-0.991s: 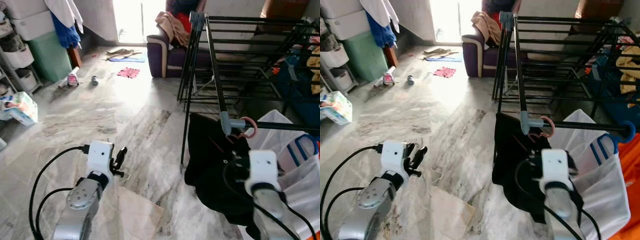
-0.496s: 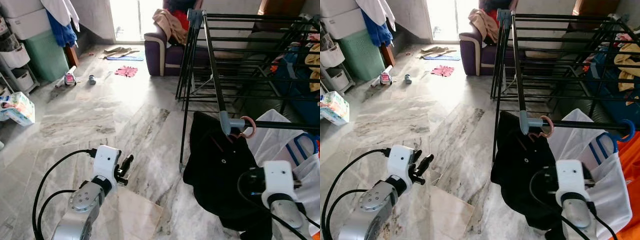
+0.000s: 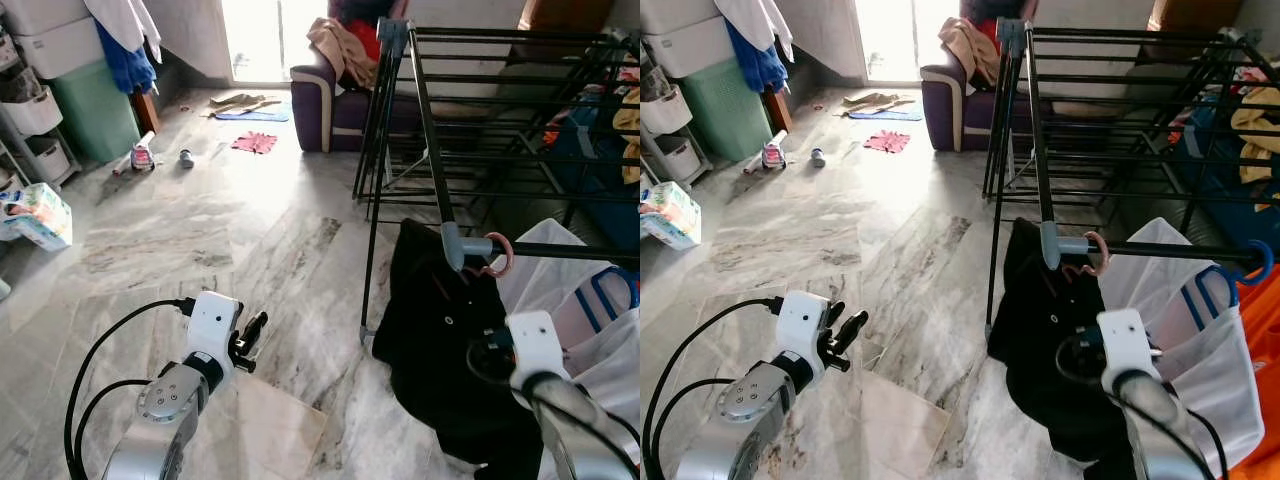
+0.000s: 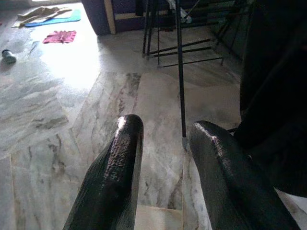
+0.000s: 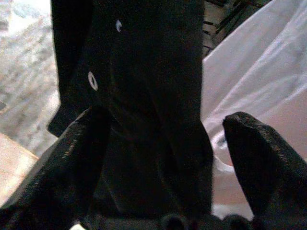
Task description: Hang hanger
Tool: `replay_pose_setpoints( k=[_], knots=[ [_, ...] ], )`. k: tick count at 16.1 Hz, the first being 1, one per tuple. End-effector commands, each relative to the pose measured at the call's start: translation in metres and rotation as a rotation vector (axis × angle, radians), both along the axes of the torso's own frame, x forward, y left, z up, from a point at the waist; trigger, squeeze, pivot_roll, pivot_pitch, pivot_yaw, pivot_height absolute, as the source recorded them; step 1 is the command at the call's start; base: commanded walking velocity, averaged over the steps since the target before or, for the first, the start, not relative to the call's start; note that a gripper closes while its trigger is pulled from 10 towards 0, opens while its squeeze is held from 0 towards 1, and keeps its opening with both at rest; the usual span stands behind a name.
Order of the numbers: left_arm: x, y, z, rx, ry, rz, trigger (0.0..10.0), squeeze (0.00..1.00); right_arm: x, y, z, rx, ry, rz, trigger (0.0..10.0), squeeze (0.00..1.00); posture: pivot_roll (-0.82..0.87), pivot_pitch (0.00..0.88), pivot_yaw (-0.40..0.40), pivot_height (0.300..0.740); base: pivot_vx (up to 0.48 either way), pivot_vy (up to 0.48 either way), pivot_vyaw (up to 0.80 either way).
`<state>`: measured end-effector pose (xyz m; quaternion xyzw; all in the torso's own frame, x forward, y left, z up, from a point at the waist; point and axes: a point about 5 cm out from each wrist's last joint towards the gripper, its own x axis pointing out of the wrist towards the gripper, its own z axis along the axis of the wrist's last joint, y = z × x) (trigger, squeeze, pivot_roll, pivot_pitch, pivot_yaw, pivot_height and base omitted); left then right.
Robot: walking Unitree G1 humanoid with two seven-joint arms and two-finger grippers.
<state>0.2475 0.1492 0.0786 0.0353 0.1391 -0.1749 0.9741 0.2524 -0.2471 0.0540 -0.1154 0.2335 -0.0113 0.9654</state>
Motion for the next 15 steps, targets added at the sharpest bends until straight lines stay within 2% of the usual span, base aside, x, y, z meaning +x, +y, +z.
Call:
replay_pose_setpoints(
  k=[1, 7, 15],
  knots=[
    [0.001, 0.003, 0.004, 0.019, -0.011, 0.009, 10.0, 0.0, 0.002, 0.0, -0.002, 0.021, -0.004, -0.001, 0.0, 0.0, -0.04, 0.013, 0.004, 0.74, 0.0, 0.0, 0.0],
    [0.001, 0.005, 0.002, 0.042, -0.004, 0.007, 10.0, 0.0, -0.003, 0.007, -0.008, 0.084, 0.005, -0.02, 0.0, 0.0, -0.04, 0.019, 0.011, 0.74, 0.0, 0.0, 0.0],
    [0.002, 0.005, 0.003, 0.074, -0.007, -0.002, 10.0, 0.0, -0.009, 0.013, -0.014, 0.105, 0.019, -0.035, 0.0, 0.0, -0.05, 0.024, 0.013, 0.74, 0.0, 0.0, 0.0]
  ],
)
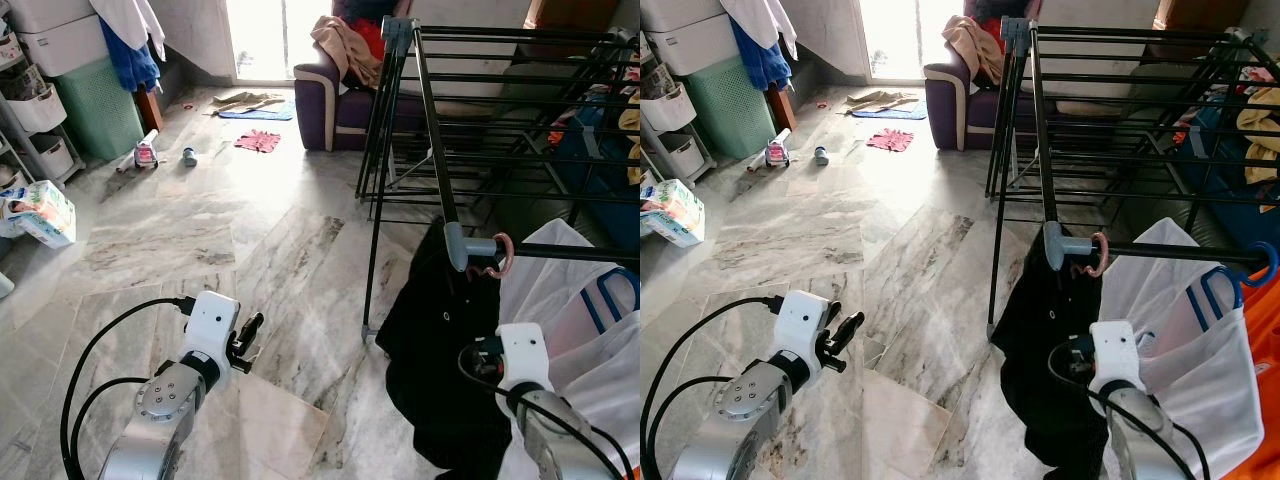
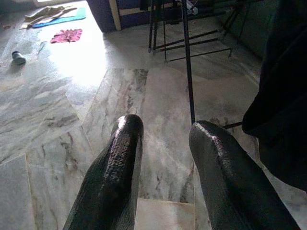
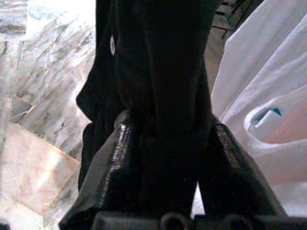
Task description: Hang hanger
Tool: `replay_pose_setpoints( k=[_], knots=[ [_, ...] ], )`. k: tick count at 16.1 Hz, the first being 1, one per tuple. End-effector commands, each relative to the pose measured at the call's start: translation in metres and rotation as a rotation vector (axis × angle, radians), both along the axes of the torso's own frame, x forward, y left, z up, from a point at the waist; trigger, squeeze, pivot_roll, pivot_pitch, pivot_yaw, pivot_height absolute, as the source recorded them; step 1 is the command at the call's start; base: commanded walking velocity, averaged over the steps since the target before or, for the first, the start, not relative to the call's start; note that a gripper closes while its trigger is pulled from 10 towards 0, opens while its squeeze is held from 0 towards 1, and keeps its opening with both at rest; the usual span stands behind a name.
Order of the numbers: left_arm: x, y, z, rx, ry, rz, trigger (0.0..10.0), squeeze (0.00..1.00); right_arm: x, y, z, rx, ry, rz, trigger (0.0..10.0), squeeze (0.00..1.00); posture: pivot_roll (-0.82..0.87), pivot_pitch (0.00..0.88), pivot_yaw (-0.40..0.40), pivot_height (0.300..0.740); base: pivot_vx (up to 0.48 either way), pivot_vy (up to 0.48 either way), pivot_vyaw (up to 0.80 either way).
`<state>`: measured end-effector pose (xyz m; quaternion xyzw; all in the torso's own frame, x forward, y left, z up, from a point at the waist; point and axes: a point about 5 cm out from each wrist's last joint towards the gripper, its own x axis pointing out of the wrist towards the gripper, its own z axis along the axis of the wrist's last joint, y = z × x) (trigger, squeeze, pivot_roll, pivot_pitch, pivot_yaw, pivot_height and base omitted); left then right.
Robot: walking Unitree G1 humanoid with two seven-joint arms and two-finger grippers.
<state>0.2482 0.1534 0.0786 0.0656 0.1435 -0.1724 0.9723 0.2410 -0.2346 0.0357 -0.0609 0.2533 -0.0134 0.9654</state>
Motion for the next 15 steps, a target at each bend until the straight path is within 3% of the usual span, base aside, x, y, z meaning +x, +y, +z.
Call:
replay_pose_setpoints(
  k=[1, 7, 12, 15],
  knots=[
    [0.001, 0.001, 0.003, 0.013, -0.004, 0.002, 10.0, 0.0, 0.002, 0.001, 0.004, 0.001, -0.018, -0.003, 0.0, 0.0, -0.05, 0.024, 0.013, 0.74, 0.0, 0.0, 0.0],
    [0.001, -0.001, 0.003, 0.012, -0.003, -0.005, 10.0, 0.0, 0.001, 0.004, 0.005, -0.007, -0.036, -0.019, 0.0, 0.0, -0.05, 0.023, 0.017, 0.74, 0.0, 0.0, 0.0],
    [-0.002, -0.009, 0.008, -0.035, -0.03, -0.043, 10.0, 0.0, 0.01, 0.004, 0.032, -0.013, -0.207, -0.056, 0.0, 0.0, -0.04, 0.016, 0.016, 0.74, 0.0, 0.0, 0.0],
    [-0.003, -0.005, 0.011, -0.053, -0.074, -0.01, 10.0, 0.0, 0.01, 0.01, 0.051, -0.033, -0.311, -0.072, 0.0, 0.0, -0.04, 0.01, 0.016, 0.74, 0.0, 0.0, 0.0]
  ],
)
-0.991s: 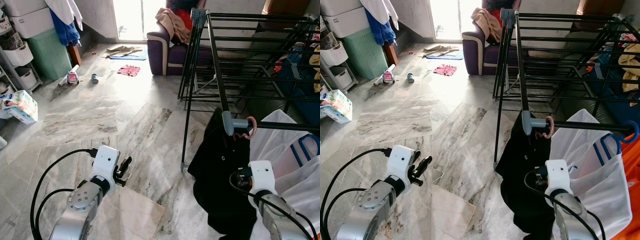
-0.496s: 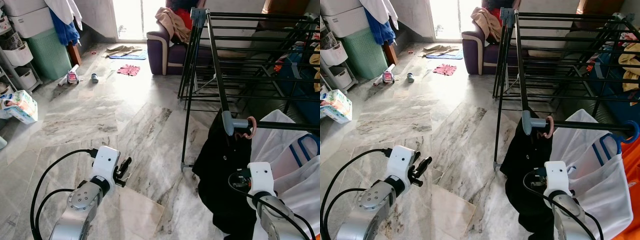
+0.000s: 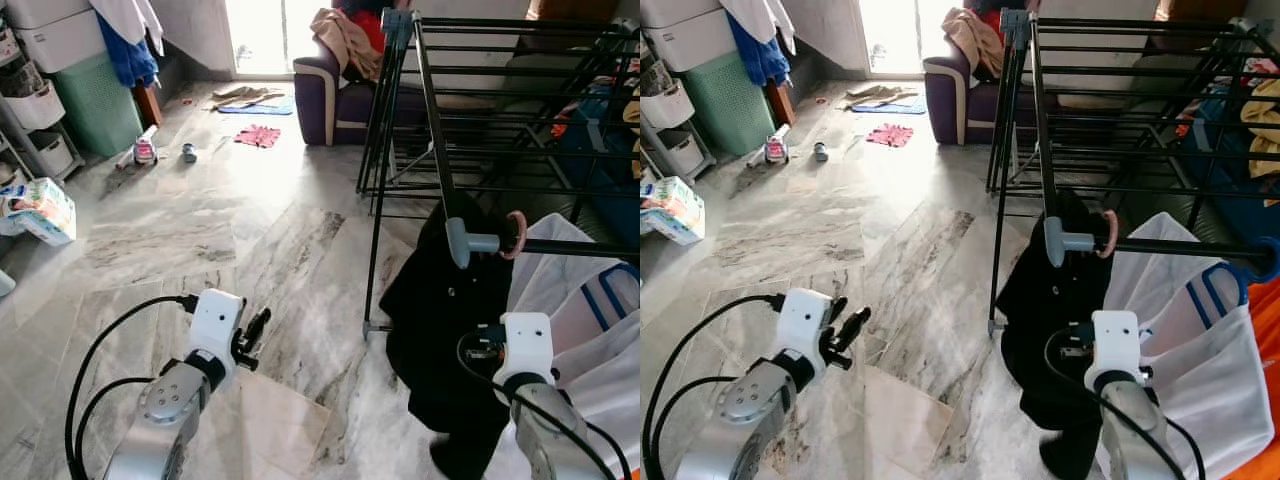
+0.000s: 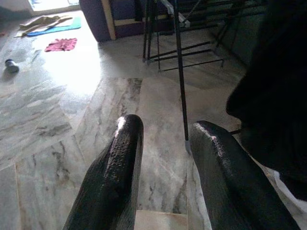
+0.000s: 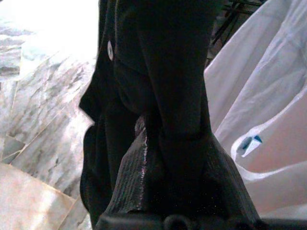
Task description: Hang hanger
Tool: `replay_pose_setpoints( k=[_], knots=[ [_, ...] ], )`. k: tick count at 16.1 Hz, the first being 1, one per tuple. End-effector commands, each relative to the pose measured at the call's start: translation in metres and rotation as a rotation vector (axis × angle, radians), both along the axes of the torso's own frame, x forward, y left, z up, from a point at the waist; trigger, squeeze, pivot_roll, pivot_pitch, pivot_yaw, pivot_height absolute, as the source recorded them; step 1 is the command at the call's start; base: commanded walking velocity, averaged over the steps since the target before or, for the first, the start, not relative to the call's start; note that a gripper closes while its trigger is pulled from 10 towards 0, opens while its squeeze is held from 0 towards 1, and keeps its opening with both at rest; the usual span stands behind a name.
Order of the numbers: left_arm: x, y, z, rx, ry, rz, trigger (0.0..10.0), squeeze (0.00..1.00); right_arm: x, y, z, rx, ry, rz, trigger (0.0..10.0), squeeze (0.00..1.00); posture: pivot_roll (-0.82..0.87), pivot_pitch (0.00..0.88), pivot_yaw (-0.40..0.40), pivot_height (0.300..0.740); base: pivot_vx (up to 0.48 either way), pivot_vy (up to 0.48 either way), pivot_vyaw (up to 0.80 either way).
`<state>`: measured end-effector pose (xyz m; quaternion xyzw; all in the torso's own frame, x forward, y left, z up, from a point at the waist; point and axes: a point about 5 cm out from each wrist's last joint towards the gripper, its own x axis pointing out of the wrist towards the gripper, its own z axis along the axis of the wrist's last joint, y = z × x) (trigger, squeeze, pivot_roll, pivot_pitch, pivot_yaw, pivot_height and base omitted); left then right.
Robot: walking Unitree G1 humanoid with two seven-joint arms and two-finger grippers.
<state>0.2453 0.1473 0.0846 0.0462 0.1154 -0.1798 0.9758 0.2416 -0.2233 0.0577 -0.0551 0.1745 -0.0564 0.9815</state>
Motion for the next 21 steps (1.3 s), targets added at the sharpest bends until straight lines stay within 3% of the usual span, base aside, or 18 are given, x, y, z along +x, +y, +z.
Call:
replay_pose_setpoints(
  k=[1, 3, 5, 6, 11, 21],
  knots=[
    [-0.001, 0.002, 0.005, -0.008, -0.025, 0.008, 10.0, 0.0, 0.008, 0.0, 0.032, -0.028, -0.162, -0.001, 0.0, 0.0, -0.04, 0.006, 0.015, 0.74, 0.0, 0.0, 0.0],
    [-0.001, 0.002, 0.004, -0.008, -0.02, 0.007, 10.0, 0.0, 0.004, 0.003, 0.037, -0.024, -0.182, 0.002, 0.0, 0.0, -0.04, 0.003, 0.014, 0.74, 0.0, 0.0, 0.0],
    [0.0, 0.001, 0.003, -0.004, -0.027, -0.001, 10.0, 0.0, -0.005, 0.006, 0.034, -0.029, -0.171, 0.0, 4.7, 0.0, -0.04, 0.004, 0.013, 0.74, 0.0, 0.0, 0.0],
    [0.0, 0.001, 0.004, -0.004, -0.029, 0.0, 10.0, 0.0, -0.009, 0.006, 0.031, -0.026, -0.16, -0.006, 10.0, 0.0, -0.05, 0.009, 0.012, 0.74, 0.0, 0.0, 0.0],
    [0.001, 0.001, 0.003, 0.006, -0.027, 0.014, 10.0, 0.0, -0.015, 0.009, 0.03, -0.012, -0.142, -0.003, 10.0, 0.0, -0.05, 0.014, 0.008, 0.74, -0.158, 0.0, 0.0],
    [0.003, 0.001, 0.004, 0.014, -0.032, 0.012, 10.0, 0.0, -0.015, 0.01, 0.029, -0.005, -0.136, -0.022, 10.0, 0.0, -0.05, 0.02, 0.011, 0.74, -0.361, 0.0, 0.0]
  ],
)
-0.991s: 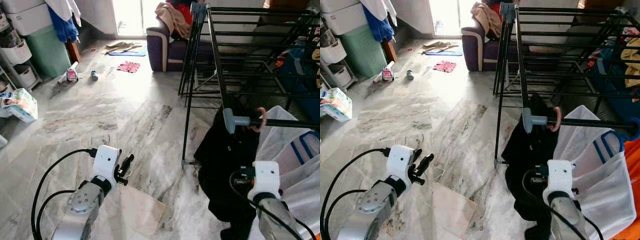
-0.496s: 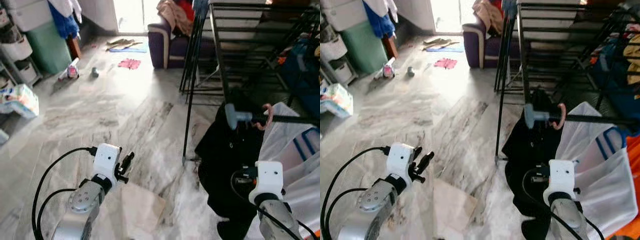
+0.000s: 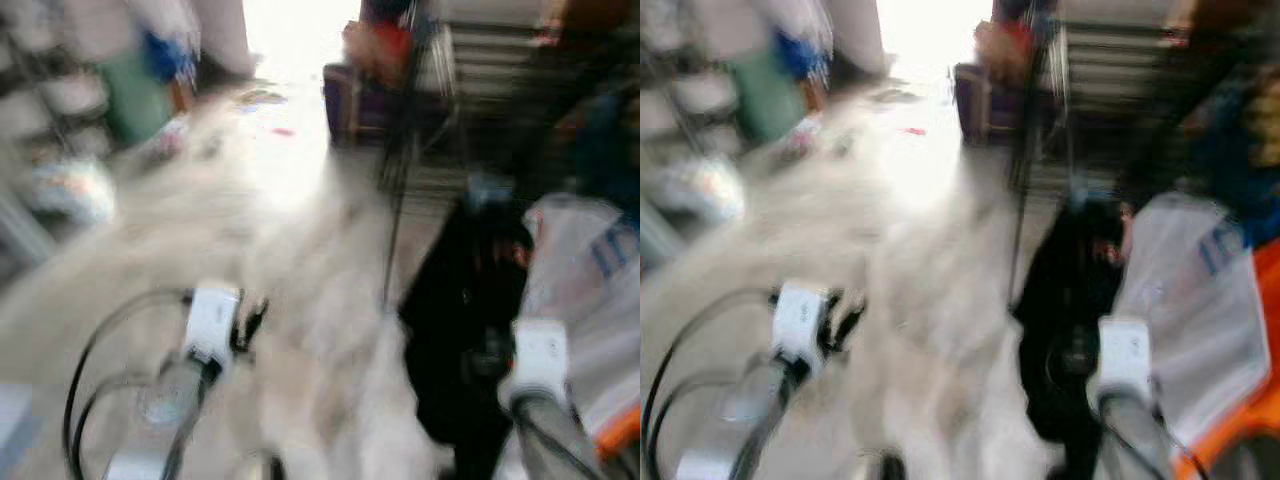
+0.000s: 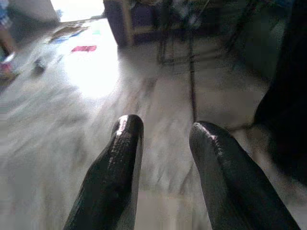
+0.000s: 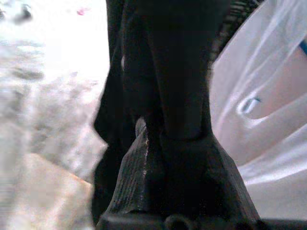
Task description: Hang hanger
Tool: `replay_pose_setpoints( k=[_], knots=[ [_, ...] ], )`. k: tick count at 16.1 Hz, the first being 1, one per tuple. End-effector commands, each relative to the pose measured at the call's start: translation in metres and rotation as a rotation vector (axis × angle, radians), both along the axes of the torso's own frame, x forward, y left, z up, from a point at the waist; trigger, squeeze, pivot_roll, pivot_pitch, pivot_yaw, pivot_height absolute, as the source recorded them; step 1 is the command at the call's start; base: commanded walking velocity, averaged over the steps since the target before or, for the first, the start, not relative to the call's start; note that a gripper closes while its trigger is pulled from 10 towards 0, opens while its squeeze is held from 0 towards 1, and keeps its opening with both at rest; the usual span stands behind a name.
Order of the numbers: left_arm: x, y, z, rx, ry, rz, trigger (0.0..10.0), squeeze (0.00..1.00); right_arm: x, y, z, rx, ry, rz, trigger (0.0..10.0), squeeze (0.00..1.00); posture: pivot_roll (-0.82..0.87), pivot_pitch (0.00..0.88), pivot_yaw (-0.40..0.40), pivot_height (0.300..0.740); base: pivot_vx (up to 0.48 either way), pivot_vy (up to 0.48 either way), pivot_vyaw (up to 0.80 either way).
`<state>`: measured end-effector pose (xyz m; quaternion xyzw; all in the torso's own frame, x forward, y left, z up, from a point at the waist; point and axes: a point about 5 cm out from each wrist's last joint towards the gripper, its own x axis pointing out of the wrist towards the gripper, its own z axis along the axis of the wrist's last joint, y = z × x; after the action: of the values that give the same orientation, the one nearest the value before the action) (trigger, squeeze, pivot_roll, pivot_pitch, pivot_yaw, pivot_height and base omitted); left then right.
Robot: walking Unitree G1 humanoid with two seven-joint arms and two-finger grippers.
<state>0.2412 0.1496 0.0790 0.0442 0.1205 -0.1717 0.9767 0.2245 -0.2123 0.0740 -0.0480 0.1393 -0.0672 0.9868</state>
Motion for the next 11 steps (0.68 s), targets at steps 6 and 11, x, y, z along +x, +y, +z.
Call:
replay_pose_setpoints(
  k=[6, 11],
  knots=[
    [0.0071, -0.0018, 0.0106, 0.018, -0.045, -0.006, 10.0, 0.0, 0.0034, 0.0, 0.0125, -0.013, -0.061, -0.013, 10.0, 0.0, -0.04, 0.023, 0.016, 0.74, -0.365, 0.0, 0.0],
    [0.0088, -0.0034, 0.0177, -0.026, -0.082, 0.006, 10.0, 0.0, 0.0037, 0.0018, 0.0112, -0.011, -0.057, -0.014, 10.0, 0.0, -0.04, 0.021, 0.014, 0.74, -0.119, 0.0, 0.0]
  ],
)
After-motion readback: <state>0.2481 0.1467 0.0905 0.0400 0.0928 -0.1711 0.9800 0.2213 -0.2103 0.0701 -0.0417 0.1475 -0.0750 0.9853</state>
